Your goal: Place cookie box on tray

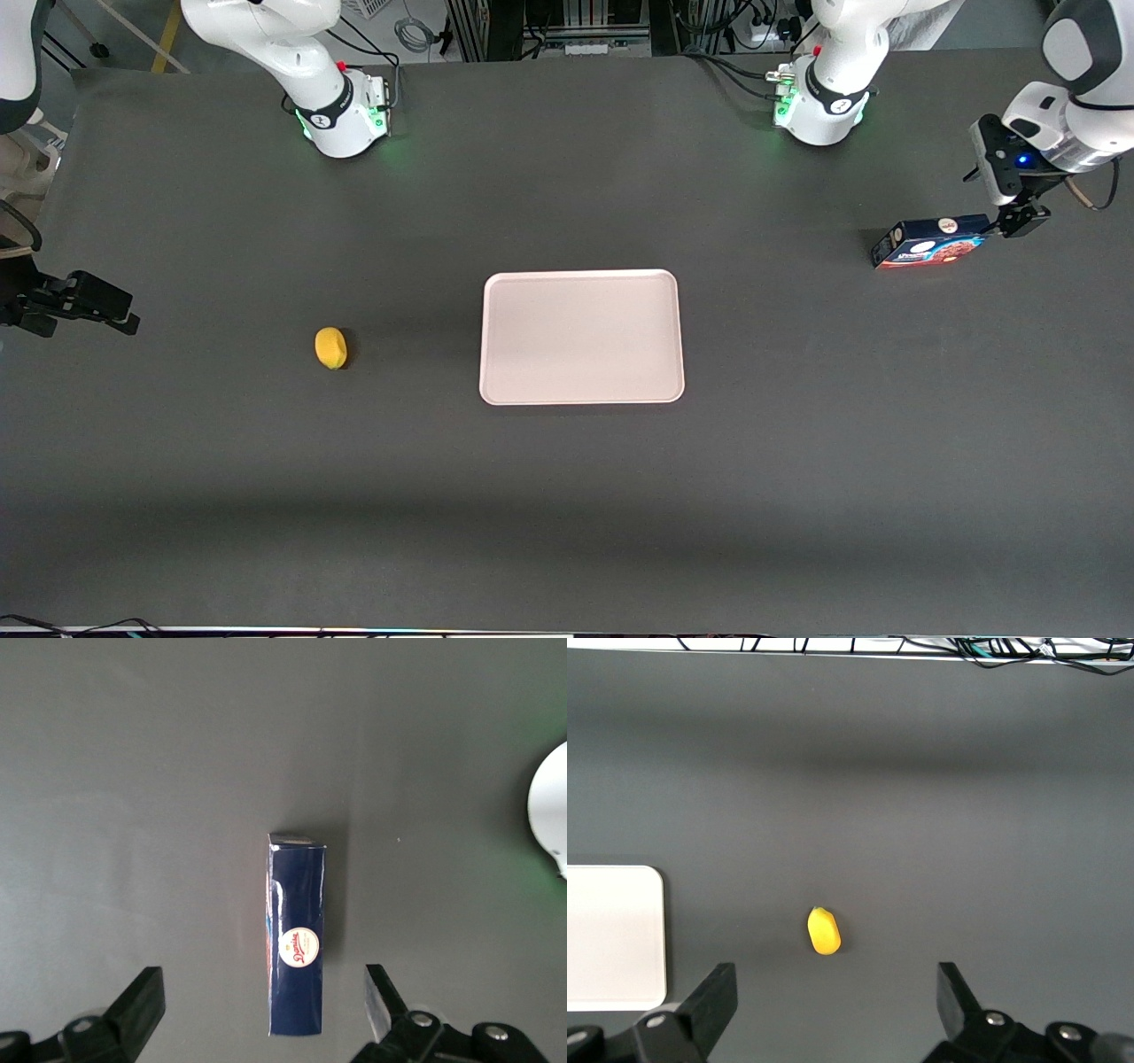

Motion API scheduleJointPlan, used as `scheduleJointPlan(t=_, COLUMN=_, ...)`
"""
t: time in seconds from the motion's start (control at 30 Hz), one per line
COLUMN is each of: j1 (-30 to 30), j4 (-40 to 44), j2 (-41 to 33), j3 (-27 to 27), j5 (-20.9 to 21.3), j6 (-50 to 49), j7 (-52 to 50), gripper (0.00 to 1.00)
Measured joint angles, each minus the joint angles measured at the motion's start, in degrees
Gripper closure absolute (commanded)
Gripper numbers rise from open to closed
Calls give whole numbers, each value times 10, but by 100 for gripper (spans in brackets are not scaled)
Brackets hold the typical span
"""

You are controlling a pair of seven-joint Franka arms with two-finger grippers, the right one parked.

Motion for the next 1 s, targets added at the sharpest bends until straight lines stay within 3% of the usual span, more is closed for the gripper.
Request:
scheduleJointPlan(t=0.43, j1=5, j4=-91, j2=-2, j3=3, j5=0, j6=151, j7=42, gripper=0)
scheduleJointPlan(t=1.0, j1=6, j4=-127, j2=6, j3=30, j5=-1, j6=224, j7=86, gripper=0)
